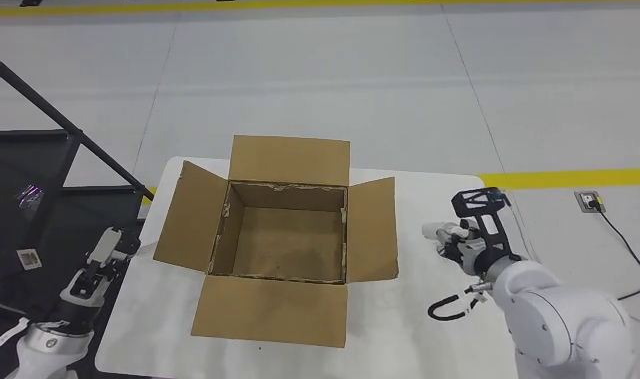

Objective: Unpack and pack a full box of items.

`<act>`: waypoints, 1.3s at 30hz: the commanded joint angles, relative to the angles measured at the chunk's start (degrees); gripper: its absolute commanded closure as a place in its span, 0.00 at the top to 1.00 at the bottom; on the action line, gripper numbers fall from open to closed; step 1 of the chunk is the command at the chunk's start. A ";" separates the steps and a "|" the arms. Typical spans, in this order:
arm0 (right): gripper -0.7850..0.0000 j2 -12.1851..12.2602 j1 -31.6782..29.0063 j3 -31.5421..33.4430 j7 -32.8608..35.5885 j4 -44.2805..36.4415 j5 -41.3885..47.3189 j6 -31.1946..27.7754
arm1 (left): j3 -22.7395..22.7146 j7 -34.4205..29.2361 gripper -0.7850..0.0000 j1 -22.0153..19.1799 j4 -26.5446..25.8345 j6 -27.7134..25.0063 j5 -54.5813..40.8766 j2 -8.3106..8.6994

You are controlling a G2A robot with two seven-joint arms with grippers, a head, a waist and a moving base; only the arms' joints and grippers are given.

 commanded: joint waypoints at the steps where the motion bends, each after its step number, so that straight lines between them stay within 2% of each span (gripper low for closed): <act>1: 0.00 -0.12 1.66 -1.53 -0.75 -1.26 -0.37 1.71 | -0.86 0.56 1.00 0.55 0.22 -0.24 -0.64 -0.02; 6: 0.00 -0.77 7.76 -7.08 -2.85 -1.17 0.74 6.28 | -2.74 1.22 1.00 1.71 0.62 -0.75 -2.12 -0.05; 9: 0.00 -1.30 11.80 -11.51 -3.86 1.72 2.47 7.70 | -3.47 1.77 1.00 2.42 0.84 -0.95 -2.81 -0.11; 18: 0.00 -4.68 26.82 -31.42 -4.57 21.38 3.54 11.40 | -3.72 1.95 1.00 2.76 0.94 -1.03 -3.18 -0.15; 23: 0.00 -7.77 33.13 -42.15 -7.39 34.37 3.44 13.79 | -3.72 1.95 1.00 2.76 0.94 -1.03 -3.18 -0.15; 28: 0.00 -11.55 37.77 -49.89 -10.99 46.95 5.22 16.38 | -3.72 1.95 1.00 2.76 0.94 -1.03 -3.18 -0.15; 39: 0.00 -20.60 44.77 -59.10 -17.21 70.53 10.55 18.44 | -3.72 1.95 1.00 2.76 0.94 -1.03 -3.18 -0.15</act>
